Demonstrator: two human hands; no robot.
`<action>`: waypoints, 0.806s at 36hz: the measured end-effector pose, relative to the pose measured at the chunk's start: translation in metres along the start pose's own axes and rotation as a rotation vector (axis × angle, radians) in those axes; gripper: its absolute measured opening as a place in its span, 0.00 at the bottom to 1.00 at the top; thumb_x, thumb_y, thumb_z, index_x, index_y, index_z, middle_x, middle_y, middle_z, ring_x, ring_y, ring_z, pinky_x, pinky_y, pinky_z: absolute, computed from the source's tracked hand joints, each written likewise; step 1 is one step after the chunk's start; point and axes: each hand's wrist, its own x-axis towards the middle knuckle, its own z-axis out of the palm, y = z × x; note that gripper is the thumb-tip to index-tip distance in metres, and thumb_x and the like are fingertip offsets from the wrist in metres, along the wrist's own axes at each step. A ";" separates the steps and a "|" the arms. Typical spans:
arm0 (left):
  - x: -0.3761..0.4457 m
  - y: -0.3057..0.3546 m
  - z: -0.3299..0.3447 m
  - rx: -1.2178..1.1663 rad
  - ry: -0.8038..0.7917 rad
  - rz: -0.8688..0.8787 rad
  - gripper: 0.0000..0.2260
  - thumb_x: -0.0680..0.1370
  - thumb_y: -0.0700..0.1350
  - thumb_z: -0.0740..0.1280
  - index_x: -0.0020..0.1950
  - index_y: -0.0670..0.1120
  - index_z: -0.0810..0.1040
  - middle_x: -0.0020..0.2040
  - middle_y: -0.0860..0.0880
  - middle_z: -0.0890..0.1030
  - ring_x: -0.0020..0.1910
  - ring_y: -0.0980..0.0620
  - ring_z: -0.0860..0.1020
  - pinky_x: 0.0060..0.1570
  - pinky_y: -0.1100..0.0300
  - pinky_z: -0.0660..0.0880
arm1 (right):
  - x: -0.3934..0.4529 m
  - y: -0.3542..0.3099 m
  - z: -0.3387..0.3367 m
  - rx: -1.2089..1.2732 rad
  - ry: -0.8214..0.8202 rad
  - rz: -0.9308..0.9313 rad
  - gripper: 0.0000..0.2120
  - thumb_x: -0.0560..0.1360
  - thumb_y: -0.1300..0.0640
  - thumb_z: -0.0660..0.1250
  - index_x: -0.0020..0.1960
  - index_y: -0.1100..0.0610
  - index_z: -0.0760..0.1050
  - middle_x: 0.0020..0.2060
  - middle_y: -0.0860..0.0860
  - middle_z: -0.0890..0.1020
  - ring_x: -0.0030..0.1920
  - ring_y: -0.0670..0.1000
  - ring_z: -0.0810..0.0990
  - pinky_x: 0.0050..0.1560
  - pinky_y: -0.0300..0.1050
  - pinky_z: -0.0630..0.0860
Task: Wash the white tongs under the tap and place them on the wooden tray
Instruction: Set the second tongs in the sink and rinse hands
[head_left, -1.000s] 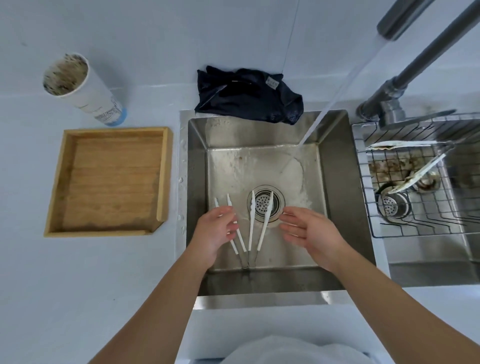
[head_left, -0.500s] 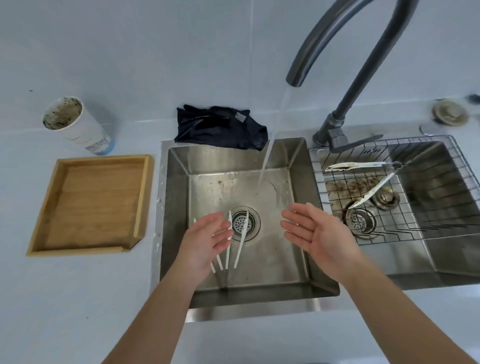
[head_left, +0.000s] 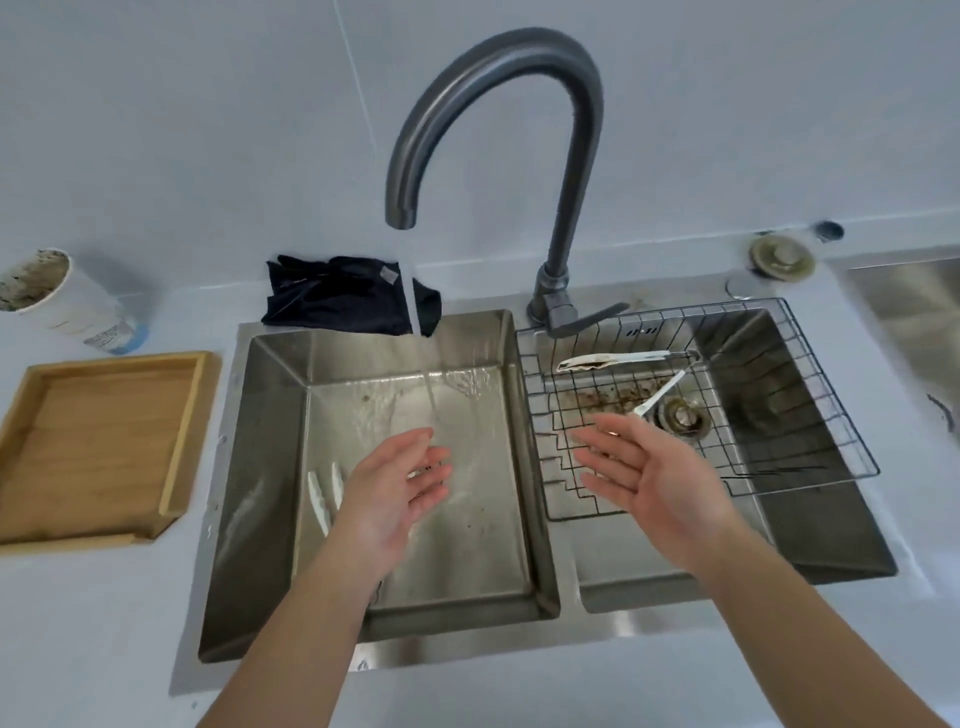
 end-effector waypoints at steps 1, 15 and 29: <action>-0.001 -0.002 0.007 0.009 -0.003 0.007 0.08 0.81 0.44 0.67 0.59 0.44 0.80 0.48 0.44 0.84 0.46 0.47 0.82 0.46 0.54 0.79 | 0.001 -0.004 -0.009 0.004 0.005 -0.003 0.14 0.83 0.52 0.60 0.60 0.58 0.79 0.54 0.56 0.86 0.55 0.56 0.85 0.53 0.51 0.80; -0.009 -0.010 0.093 0.114 0.003 0.038 0.07 0.81 0.44 0.66 0.57 0.45 0.81 0.52 0.43 0.84 0.51 0.46 0.83 0.54 0.52 0.79 | 0.027 -0.040 -0.099 0.068 0.042 -0.009 0.15 0.83 0.51 0.59 0.61 0.59 0.78 0.53 0.56 0.87 0.54 0.56 0.86 0.54 0.52 0.79; 0.021 -0.020 0.165 0.985 -0.109 0.326 0.23 0.80 0.51 0.68 0.75 0.51 0.69 0.71 0.52 0.74 0.68 0.55 0.73 0.67 0.61 0.70 | 0.090 -0.067 -0.143 -0.098 0.083 -0.007 0.12 0.82 0.55 0.63 0.61 0.59 0.78 0.53 0.56 0.86 0.53 0.55 0.85 0.53 0.50 0.80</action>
